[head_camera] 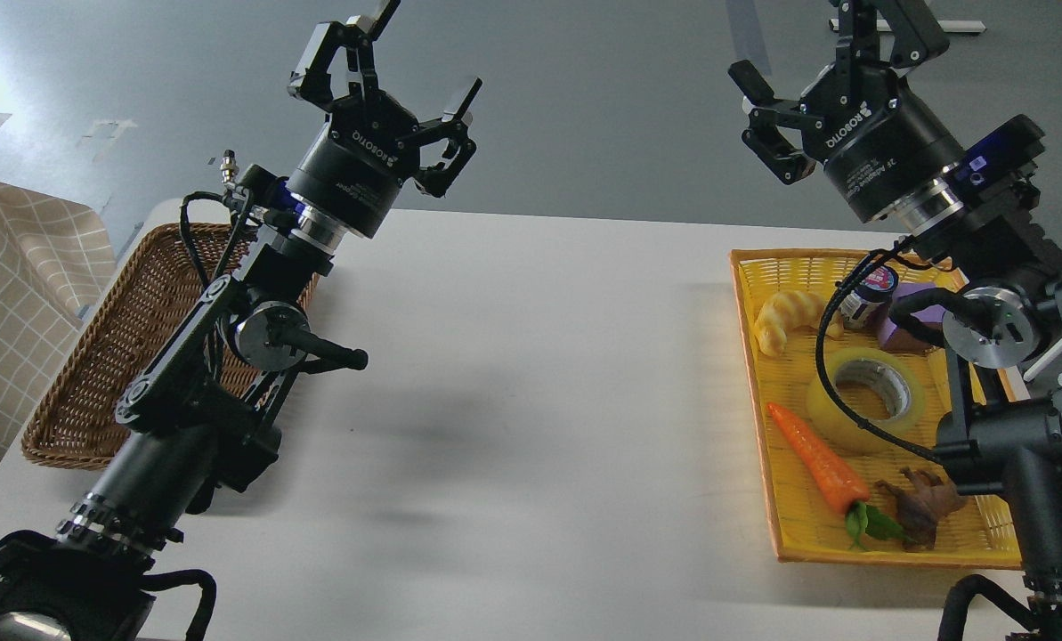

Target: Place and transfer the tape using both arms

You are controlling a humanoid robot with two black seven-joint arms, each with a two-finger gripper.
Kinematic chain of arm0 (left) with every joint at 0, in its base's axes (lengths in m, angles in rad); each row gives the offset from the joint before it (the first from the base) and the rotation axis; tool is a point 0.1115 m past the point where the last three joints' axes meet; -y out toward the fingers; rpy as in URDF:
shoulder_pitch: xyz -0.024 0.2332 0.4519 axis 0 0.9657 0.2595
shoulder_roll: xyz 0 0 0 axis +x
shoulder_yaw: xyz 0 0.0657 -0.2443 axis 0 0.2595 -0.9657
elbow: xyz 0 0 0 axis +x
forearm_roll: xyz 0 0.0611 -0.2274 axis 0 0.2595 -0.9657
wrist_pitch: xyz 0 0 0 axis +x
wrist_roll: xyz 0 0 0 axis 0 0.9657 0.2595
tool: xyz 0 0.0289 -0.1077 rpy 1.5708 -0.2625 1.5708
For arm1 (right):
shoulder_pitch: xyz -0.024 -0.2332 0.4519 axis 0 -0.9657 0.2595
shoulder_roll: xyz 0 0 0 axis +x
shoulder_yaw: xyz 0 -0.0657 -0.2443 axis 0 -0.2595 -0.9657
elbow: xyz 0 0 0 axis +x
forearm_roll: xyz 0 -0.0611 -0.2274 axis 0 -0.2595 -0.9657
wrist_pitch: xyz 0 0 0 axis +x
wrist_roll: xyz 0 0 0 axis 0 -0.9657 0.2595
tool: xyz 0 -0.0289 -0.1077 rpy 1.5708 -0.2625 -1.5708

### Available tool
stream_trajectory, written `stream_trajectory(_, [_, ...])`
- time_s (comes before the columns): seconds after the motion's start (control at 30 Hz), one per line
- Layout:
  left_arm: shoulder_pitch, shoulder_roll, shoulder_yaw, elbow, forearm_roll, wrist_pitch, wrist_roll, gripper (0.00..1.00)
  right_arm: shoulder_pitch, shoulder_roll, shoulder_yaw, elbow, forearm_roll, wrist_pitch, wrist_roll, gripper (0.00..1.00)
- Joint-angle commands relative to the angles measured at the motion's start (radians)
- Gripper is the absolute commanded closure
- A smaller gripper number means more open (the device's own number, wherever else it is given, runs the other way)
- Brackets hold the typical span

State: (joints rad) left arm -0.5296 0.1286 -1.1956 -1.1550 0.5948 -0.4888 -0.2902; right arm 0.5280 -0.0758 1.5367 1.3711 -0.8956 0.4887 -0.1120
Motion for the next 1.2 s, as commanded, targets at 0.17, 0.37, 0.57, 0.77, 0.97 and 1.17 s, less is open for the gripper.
stream_trajectory(0.17, [0.000, 0.006, 0.001, 0.005, 0.000, 0.000, -0.001, 0.02, -0.014, -0.191, -0.006, 0.014, 0.000, 0.000, 0.000, 0.00])
stream_trajectory(0.37, [0.002, 0.006, 0.001, 0.008, 0.003, 0.000, 0.000, 0.02, -0.016, -0.277, -0.007, 0.023, -0.006, 0.000, 0.000, 0.00])
stream_trajectory(0.57, [0.002, 0.008, 0.002, 0.008, 0.006, 0.000, 0.000, 0.02, -0.034, -0.347, -0.007, 0.026, -0.031, 0.000, 0.000, 0.00])
stream_trajectory(0.77, [0.002, 0.011, 0.002, 0.008, 0.010, 0.000, -0.001, 0.02, -0.062, -0.455, -0.009, 0.037, -0.140, 0.000, 0.000, 0.00])
stream_trajectory(0.97, [0.011, 0.011, 0.002, 0.008, 0.011, 0.012, 0.000, 0.02, -0.126, -0.576, -0.009, 0.072, -0.287, 0.000, 0.002, 0.00])
stream_trajectory(1.17, [0.019, 0.014, 0.002, 0.011, 0.011, 0.012, 0.000, 0.02, -0.157, -0.653, -0.009, 0.086, -0.448, 0.000, 0.012, 0.00])
